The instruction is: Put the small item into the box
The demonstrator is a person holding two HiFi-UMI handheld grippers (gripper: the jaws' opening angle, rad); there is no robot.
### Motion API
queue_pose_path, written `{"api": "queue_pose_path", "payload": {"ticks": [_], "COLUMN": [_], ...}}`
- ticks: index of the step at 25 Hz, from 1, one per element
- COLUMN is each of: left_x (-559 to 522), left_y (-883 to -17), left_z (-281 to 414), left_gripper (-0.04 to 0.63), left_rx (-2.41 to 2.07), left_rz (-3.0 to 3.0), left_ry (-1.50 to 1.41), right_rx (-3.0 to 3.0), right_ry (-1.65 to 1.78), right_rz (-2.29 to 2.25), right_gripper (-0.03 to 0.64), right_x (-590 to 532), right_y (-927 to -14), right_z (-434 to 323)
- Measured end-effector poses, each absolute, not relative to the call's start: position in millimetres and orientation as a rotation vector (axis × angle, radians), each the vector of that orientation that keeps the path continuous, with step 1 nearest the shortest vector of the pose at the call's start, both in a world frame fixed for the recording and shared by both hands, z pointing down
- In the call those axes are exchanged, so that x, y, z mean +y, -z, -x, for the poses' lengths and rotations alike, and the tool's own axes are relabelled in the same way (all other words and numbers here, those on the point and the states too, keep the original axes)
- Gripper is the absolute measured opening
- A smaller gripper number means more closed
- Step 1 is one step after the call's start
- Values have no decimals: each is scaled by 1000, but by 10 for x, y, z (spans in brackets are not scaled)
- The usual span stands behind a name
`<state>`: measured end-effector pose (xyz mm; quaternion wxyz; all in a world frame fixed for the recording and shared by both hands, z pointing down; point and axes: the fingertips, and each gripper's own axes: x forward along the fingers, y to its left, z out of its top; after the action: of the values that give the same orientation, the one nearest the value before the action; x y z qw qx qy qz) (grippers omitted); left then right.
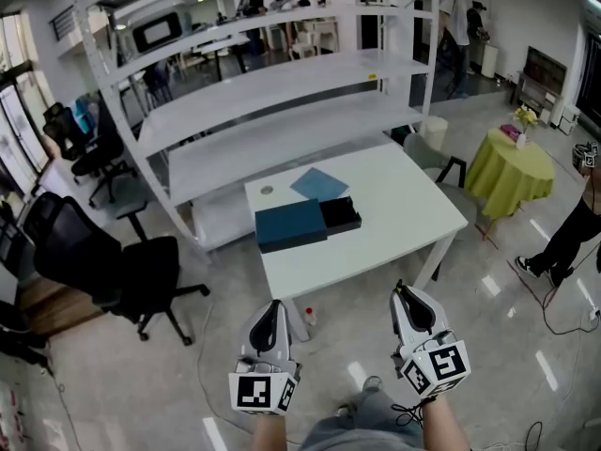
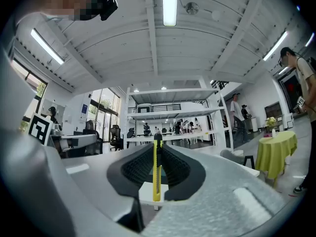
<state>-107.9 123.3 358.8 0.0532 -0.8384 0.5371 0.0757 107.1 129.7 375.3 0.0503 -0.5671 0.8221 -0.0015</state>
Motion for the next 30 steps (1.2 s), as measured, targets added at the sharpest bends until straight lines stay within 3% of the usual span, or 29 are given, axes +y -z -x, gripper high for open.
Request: {"api": "queue_pose_path", "payload": {"ticks": [30], "left_x": [-547], "left_y": [-3382], "left_z": [578], "left_gripper": [8], "left_rx": [1719], "left_rz": [2448], "left_ry": [-251], "right_rx": [2596], "right_ry": [-4], "right_rz": [1575], "right_gripper": [54], "right_x": [-731], "right_y": [-3625], "right_z": [-1499]}}
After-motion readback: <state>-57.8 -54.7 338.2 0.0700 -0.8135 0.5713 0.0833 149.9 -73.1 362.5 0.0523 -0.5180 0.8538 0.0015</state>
